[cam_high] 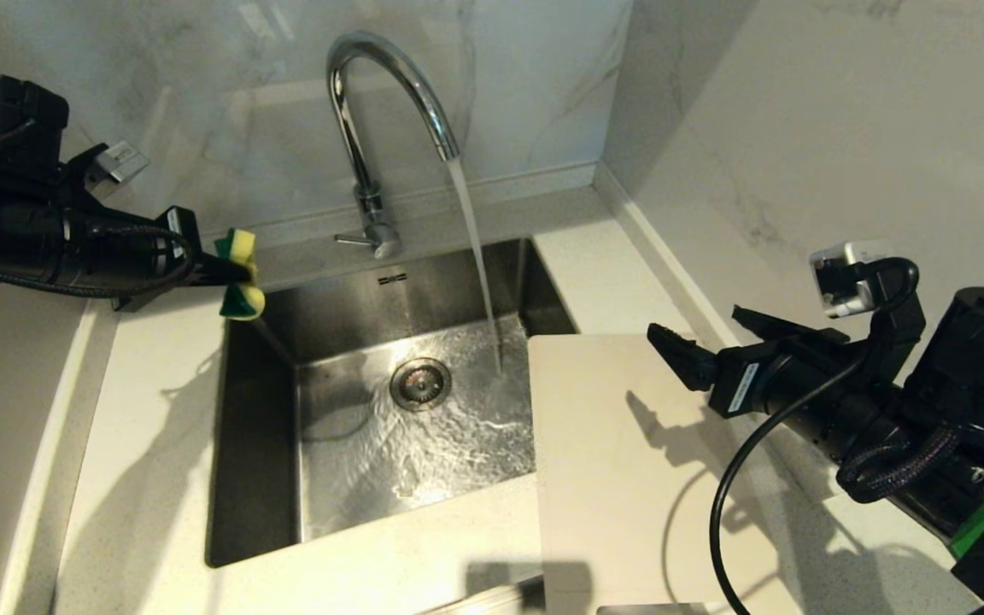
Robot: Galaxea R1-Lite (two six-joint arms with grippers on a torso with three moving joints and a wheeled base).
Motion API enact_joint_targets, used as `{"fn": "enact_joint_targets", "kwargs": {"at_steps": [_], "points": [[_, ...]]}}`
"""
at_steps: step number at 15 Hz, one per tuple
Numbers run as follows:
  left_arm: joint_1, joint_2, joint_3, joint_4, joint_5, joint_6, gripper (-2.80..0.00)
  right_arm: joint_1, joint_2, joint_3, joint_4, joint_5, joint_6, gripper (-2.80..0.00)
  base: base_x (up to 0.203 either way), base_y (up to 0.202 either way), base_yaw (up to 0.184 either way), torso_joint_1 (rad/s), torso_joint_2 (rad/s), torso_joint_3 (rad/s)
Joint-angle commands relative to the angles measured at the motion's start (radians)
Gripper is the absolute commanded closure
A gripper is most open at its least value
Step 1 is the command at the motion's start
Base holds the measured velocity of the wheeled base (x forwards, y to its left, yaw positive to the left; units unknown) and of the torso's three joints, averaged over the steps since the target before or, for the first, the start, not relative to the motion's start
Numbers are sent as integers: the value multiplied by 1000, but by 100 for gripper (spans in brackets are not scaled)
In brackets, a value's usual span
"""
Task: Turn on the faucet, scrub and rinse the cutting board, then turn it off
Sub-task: Put down the cleaning cloth
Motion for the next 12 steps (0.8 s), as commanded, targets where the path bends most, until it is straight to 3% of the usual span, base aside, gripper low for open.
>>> {"fn": "enact_joint_targets", "kwargs": {"at_steps": [1, 9, 12], "points": [[0, -5, 3, 3, -1, -4, 0, 0, -3, 4, -6, -15, 1, -280, 0, 0, 0, 0, 0, 0], [0, -12, 4, 4, -1, -4, 0, 0, -3, 8, -32, -49, 2, -280, 0, 0, 0, 0, 0, 0], [0, -11, 3, 4, -2, -4, 0, 0, 2, 2, -30, -124, 1, -280, 0, 0, 0, 0, 0, 0]]}}
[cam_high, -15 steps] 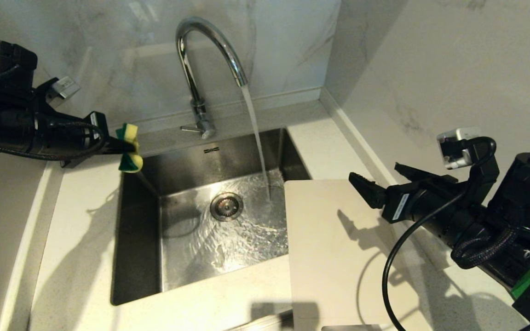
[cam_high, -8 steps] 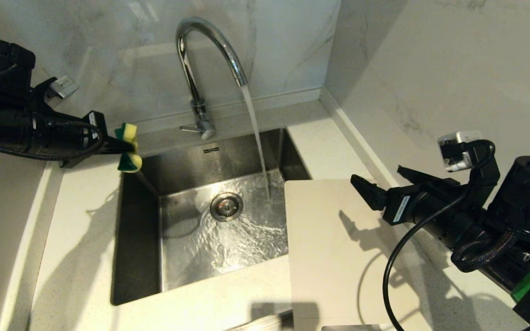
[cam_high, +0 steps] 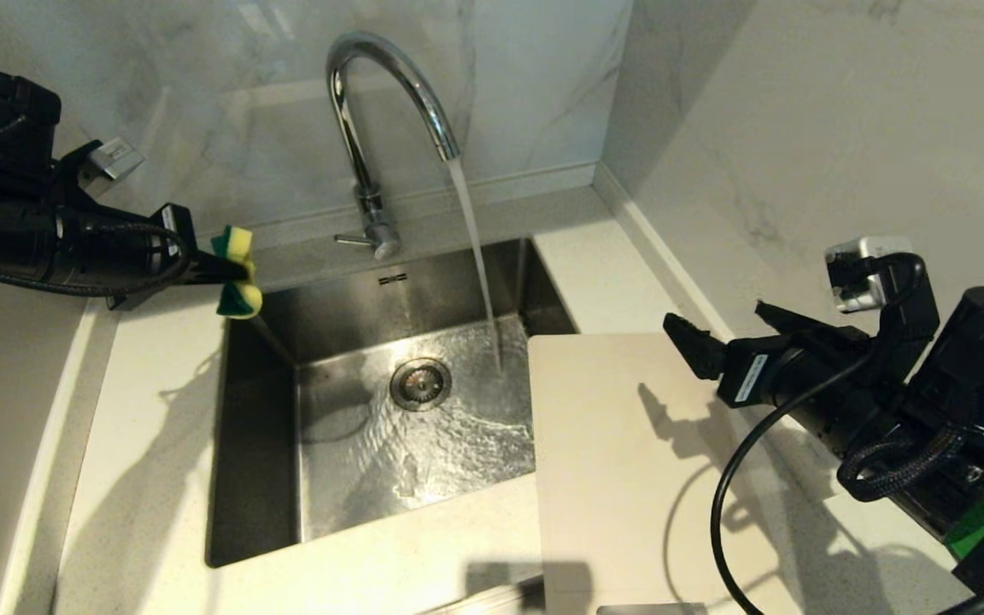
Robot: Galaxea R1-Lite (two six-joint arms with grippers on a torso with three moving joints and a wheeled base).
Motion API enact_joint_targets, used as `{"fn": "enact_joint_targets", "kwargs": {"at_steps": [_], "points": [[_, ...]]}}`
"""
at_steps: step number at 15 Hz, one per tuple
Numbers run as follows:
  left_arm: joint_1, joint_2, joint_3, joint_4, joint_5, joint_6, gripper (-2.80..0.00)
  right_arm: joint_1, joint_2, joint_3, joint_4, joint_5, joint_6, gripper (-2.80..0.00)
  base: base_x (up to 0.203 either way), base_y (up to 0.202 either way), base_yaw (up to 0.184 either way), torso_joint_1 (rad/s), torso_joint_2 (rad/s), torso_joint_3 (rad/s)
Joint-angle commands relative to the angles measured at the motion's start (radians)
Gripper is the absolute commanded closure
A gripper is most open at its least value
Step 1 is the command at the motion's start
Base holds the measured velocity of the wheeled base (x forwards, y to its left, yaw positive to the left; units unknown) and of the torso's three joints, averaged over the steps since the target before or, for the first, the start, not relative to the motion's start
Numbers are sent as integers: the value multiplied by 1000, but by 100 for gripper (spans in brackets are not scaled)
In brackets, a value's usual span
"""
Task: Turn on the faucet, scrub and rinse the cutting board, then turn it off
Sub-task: Put down the cleaning cloth
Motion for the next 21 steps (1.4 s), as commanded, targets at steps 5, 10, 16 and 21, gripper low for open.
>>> {"fn": "enact_joint_targets", "kwargs": {"at_steps": [5, 10, 16, 21], "points": [[0, -11, 0, 5, -1, -3, 0, 2, -1, -12, -10, -3, 0, -280, 0, 0, 0, 0, 0, 0], [0, -13, 0, 6, -2, -3, 0, 2, 3, -3, -65, -3, 9, 0, 0, 0, 0, 0, 0, 0], [0, -15, -1, 6, -2, -3, 0, 2, -21, 35, -66, -3, 4, 0, 0, 0, 0, 0, 0, 0], [0, -13, 0, 5, -2, -4, 0, -1, -132, 114, -57, -12, 2, 0, 0, 0, 0, 0, 0, 0]]}}
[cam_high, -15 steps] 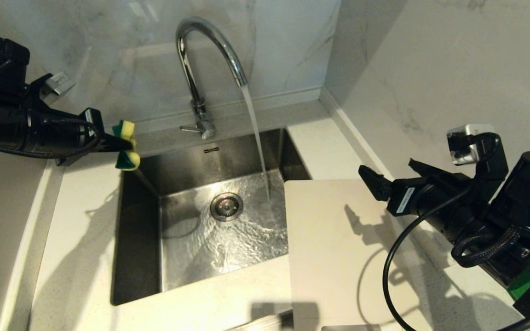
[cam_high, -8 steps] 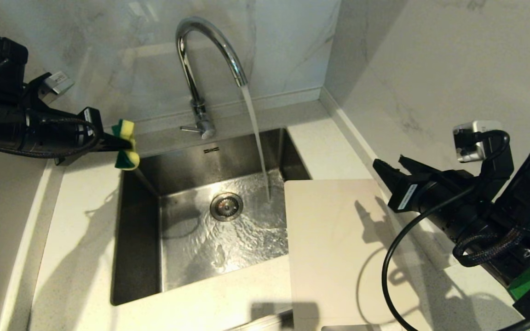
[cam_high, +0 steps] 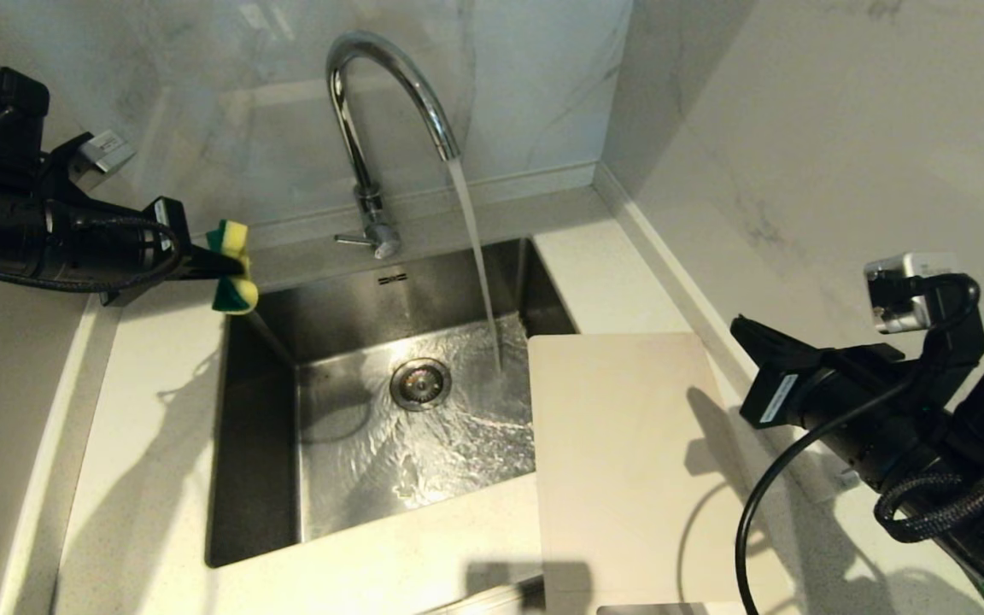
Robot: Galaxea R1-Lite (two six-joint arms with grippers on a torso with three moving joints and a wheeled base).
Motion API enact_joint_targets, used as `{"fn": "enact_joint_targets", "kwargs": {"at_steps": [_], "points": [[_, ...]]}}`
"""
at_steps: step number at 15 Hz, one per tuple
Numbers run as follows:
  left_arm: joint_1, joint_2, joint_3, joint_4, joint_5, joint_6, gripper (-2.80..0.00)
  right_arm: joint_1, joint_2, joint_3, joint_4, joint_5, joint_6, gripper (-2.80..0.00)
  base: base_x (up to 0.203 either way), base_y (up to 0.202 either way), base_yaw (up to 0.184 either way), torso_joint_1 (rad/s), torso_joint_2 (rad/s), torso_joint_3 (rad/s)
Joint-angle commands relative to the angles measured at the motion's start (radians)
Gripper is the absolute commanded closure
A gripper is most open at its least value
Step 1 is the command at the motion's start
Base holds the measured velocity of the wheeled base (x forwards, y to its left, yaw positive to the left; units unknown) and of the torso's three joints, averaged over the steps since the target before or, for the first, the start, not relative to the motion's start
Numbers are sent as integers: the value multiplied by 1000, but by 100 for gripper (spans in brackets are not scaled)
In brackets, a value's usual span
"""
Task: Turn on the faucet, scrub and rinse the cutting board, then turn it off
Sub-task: Put down the cleaning cloth
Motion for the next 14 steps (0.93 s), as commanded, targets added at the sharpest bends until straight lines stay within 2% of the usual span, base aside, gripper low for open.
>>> {"fn": "enact_joint_targets", "kwargs": {"at_steps": [1, 3, 7, 10, 12, 14], "points": [[0, 0, 5, 3, -2, -3, 0, -1, -87, 51, 7, 0, 3, 0, 0, 0, 0, 0, 0, 0], [0, -2, 8, 3, 0, -3, 0, -1, -138, 215, -2, 5, 19, 0, 0, 0, 0, 0, 0, 0], [-14, -4, 14, 14, 1, -28, 0, 1, -248, 428, -4, 57, 24, 0, 0, 0, 0, 0, 0, 0], [-13, -2, 24, 11, 1, -29, 0, -13, -438, 431, 183, 98, -7, 0, 0, 0, 0, 0, 0, 0], [-16, 3, 29, 9, 0, -31, 0, -98, -518, 430, 281, 186, -51, 0, 0, 0, 0, 0, 0, 0], [-16, 3, 29, 8, 0, -35, 0, -180, -534, 430, 303, 230, -82, 0, 0, 0, 0, 0, 0, 0]]}}
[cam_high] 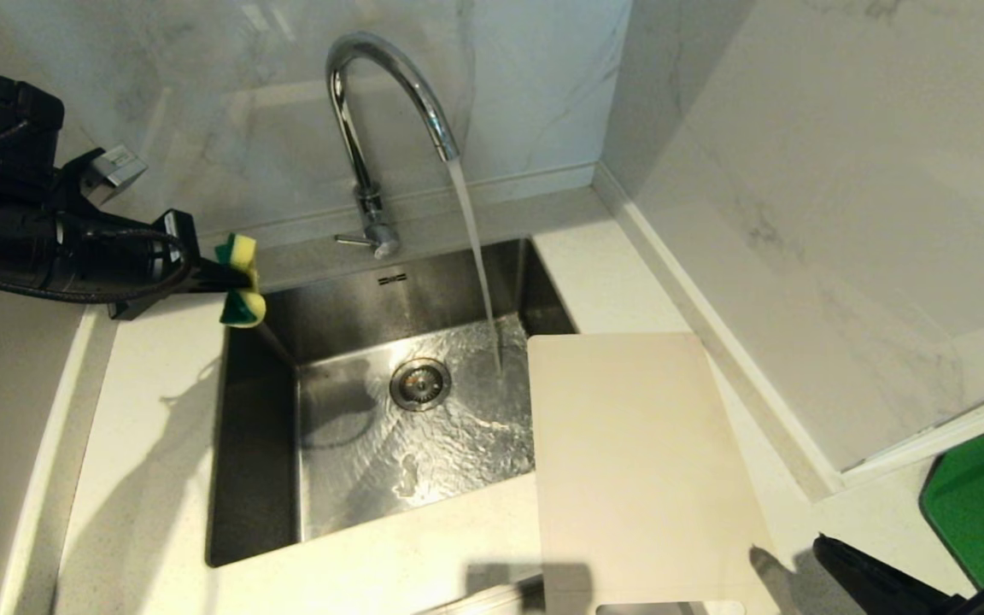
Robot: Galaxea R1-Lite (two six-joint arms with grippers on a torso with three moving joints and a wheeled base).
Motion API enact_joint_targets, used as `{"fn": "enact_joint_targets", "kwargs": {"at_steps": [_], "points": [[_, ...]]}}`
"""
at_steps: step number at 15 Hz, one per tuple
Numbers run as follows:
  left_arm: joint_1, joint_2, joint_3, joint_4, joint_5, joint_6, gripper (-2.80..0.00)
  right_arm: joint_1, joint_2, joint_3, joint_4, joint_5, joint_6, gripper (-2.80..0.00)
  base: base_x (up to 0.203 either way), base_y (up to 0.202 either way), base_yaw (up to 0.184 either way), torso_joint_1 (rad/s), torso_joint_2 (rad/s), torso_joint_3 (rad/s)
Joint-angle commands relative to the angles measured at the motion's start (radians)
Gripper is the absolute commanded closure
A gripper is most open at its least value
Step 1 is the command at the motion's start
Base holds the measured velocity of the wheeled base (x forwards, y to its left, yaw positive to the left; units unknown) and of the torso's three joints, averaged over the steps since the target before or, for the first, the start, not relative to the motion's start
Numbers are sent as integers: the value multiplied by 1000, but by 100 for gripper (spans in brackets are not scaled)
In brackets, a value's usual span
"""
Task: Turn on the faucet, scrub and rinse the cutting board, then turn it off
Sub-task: Put down the cleaning cloth
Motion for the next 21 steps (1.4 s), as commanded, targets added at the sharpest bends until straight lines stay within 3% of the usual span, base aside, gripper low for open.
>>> {"fn": "enact_joint_targets", "kwargs": {"at_steps": [1, 4, 9, 11, 13, 18, 21], "points": [[0, 3, 1, 1, -4, -6, 0, -80, -81, 2, 20, 33, -17, 0, 0, 0, 0, 0, 0, 0], [0, -6, 3, 3, -4, -7, 0, -150, -219, 2, 147, 50, -19, 0, 0, 0, 0, 0, 0, 0], [1, -13, 4, 3, -2, -6, 0, -388, -593, -3, 517, 298, -53, 0, 0, 0, 0, 0, 0, 0], [3, -15, 16, 1, -2, -4, 0, -435, -671, -6, 581, 344, -49, 0, 0, 0, 0, 0, 0, 0], [4, -17, 21, 1, -2, -7, 0, -459, -664, 1, 587, 295, -47, 0, 0, 0, 0, 0, 0, 0], [4, -24, 26, 0, -2, -6, 0, -459, -663, 2, 616, -31, -79, 0, 0, 0, 0, 0, 0, 0], [18, -27, 35, 0, -4, -6, 0, -459, -663, 1, 648, -46, -158, 0, 0, 0, 0, 0, 0, 0]]}}
